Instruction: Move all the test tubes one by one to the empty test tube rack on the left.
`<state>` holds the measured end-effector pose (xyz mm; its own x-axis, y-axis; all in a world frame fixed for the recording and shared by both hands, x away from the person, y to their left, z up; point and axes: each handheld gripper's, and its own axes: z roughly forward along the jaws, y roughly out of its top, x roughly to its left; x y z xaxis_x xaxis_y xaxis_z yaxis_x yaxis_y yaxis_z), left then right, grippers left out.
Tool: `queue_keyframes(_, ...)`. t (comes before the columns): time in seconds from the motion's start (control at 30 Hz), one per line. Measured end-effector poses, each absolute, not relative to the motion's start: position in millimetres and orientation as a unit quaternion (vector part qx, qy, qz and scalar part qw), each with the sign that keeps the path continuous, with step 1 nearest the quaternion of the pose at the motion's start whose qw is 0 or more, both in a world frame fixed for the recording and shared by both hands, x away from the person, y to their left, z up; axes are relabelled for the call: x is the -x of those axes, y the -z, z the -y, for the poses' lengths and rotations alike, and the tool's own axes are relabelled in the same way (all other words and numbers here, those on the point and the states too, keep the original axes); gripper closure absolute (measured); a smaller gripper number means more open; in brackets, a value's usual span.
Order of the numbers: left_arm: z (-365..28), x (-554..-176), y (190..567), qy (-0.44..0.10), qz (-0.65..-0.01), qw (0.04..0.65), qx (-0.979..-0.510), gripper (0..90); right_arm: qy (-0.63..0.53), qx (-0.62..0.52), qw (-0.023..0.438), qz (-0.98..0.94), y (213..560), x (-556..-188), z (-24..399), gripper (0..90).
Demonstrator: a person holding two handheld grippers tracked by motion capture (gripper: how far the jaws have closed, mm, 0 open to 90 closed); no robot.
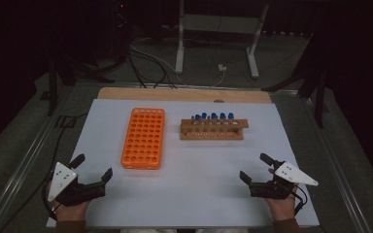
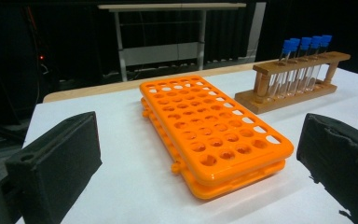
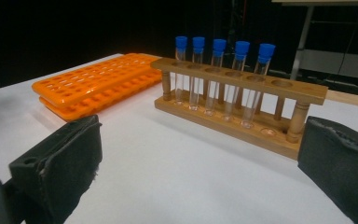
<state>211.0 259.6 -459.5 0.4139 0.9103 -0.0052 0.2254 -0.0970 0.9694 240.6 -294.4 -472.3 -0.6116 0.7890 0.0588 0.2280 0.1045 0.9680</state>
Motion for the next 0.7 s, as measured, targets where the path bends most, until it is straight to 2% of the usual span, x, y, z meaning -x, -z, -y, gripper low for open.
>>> queue_keyframes(0.37, -256.0, -212.2, 460.0, -0.335, -0.427, 0.513, -0.665, 0.5, -0.561, -0.365, 0.255, -0.697, 472.2, -243.3, 293.5, 0.0)
queue_keyframes(0.7, -253.4, -211.6, 462.1, -0.34, -0.43, 0.508, -0.665, 0.5, -0.56, -0.359, 0.261, -0.7, 457.2, -246.7, 283.9, 0.0)
